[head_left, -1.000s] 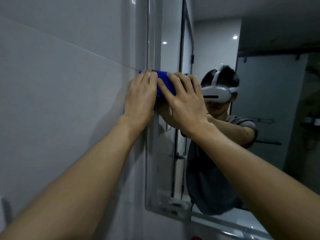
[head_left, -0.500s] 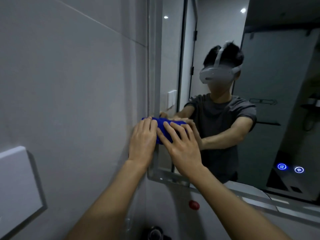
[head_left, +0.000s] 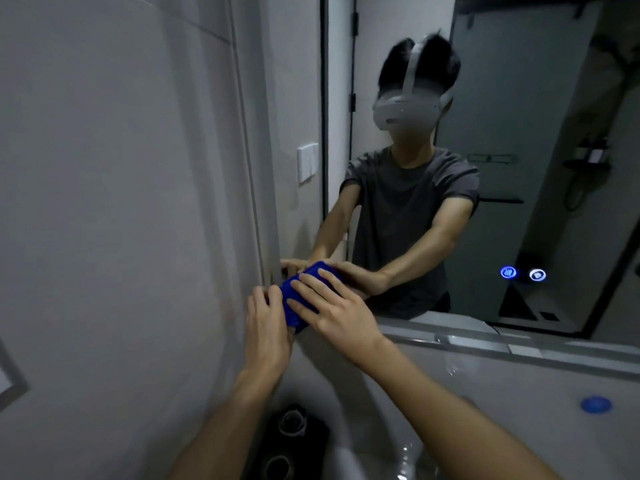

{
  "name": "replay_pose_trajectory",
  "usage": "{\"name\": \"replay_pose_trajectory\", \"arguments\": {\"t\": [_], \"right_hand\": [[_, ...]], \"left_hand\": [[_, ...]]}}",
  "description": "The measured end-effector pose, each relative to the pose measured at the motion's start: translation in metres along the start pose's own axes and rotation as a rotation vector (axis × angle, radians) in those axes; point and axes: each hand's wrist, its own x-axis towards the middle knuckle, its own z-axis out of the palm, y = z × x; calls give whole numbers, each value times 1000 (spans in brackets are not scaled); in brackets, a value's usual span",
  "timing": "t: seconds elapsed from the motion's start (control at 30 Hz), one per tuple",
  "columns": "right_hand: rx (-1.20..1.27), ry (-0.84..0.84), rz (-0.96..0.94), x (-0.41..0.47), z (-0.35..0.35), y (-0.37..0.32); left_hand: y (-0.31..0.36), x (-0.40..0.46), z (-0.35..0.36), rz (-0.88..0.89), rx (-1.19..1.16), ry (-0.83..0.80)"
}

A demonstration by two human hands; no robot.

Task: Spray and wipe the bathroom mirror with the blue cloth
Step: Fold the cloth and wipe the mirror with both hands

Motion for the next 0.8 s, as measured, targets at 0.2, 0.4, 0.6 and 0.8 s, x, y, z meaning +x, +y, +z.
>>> {"name": "replay_pose_trajectory", "arguments": {"t": [0.2, 0.4, 0.6, 0.8], "right_hand": [[-14, -49, -84, -58, -8, 31], [-41, -78, -55, -145, -10, 72], [4, -156, 65, -228, -31, 114], [-44, -78, 173, -288, -41, 136]], "left_hand": [[52, -30, 23, -2, -88, -69], [122, -62, 46, 104, -144, -100], [200, -87, 64, 217, -153, -91], [257, -102, 70, 329, -136, -109]]}}
